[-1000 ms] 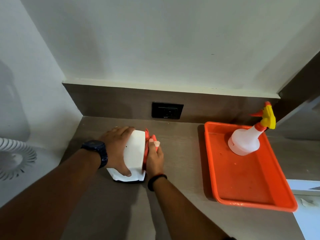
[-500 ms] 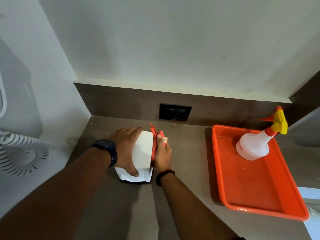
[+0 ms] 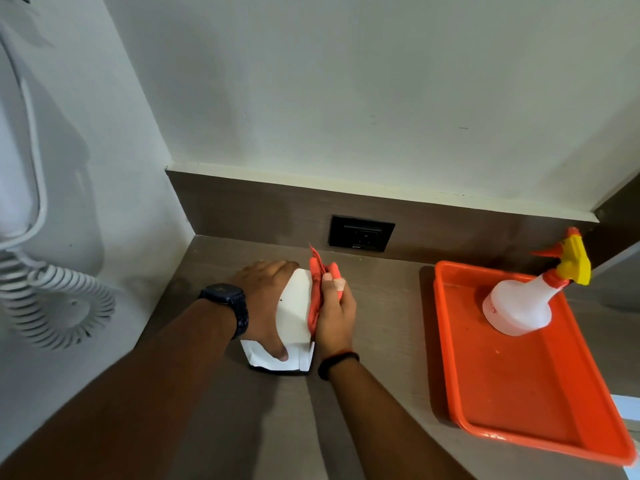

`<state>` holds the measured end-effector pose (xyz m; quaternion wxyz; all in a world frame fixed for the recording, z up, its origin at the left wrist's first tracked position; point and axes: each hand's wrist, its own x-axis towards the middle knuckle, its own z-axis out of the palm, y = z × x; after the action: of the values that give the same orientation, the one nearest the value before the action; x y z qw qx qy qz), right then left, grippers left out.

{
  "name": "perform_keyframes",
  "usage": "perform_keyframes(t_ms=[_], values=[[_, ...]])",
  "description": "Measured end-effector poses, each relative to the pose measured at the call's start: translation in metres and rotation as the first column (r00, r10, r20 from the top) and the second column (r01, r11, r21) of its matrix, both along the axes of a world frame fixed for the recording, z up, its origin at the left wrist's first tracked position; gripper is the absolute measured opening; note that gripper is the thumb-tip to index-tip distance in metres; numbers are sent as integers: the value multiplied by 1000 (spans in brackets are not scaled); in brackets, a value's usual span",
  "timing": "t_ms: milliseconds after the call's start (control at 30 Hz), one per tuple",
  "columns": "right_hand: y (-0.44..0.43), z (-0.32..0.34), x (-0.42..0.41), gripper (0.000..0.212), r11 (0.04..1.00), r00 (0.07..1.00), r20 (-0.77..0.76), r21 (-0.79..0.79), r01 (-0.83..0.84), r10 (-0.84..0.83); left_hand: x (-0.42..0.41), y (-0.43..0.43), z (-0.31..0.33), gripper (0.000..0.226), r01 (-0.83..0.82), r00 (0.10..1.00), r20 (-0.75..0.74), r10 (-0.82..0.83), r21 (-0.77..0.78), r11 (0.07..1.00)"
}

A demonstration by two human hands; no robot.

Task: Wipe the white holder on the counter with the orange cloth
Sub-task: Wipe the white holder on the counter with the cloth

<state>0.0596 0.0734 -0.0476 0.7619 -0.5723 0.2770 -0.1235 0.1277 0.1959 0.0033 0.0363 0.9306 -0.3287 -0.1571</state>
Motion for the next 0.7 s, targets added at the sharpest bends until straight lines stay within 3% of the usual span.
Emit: perform_keyframes(t_ms=[267, 567, 700], values=[[4, -11, -10, 46, 997, 977, -213, 74, 21, -4, 0, -1, 2, 144, 11, 1000, 7, -12, 63, 998], [7, -3, -12, 44, 999, 994, -98, -1, 43, -43, -2, -1, 6, 134, 16, 1000, -7, -16, 32, 999], [-3, -6, 6, 46, 999, 987, -160, -37, -36, 30, -2, -2, 7, 136, 12, 1000, -11, -11, 47, 999]])
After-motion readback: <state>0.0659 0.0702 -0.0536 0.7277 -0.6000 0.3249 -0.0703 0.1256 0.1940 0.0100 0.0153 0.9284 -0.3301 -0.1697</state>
